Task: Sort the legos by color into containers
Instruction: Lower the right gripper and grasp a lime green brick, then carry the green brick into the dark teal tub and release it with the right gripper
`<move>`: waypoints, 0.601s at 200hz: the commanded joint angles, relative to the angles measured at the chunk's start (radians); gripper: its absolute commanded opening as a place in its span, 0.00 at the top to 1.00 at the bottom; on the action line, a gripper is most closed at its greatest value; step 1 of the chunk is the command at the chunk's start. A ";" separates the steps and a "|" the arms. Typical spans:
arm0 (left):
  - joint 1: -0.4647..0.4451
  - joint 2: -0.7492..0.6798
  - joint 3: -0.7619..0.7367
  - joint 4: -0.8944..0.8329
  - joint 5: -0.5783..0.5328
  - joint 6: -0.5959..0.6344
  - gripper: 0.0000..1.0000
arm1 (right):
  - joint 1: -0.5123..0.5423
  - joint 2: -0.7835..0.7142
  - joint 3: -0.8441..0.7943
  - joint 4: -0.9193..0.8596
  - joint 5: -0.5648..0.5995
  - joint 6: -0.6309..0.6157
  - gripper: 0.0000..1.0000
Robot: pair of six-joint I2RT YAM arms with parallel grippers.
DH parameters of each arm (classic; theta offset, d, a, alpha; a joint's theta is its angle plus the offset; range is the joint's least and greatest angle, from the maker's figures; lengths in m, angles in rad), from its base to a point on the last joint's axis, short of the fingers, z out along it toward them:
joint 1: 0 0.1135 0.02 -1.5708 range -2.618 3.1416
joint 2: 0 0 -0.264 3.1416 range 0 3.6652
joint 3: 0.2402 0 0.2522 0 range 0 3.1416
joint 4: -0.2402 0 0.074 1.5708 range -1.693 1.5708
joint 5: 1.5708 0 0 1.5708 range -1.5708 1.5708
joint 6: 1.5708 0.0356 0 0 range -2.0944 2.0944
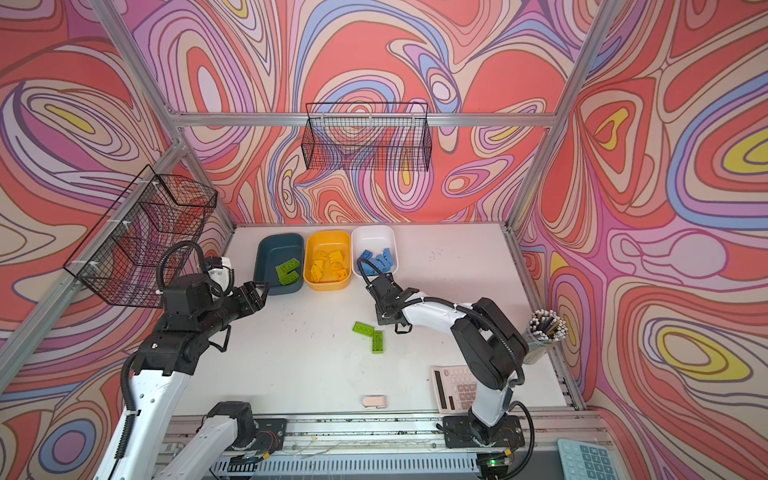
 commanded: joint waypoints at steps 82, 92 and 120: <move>0.001 -0.037 -0.025 0.040 -0.002 -0.006 0.33 | 0.048 0.132 0.432 0.164 -0.478 -0.038 0.73; 0.001 -0.037 -0.025 0.041 -0.001 -0.005 0.33 | 0.048 0.173 0.484 0.178 -0.506 -0.035 0.73; 0.001 -0.038 -0.025 0.044 0.005 -0.005 0.33 | 0.052 0.282 0.635 0.210 -0.567 -0.010 0.72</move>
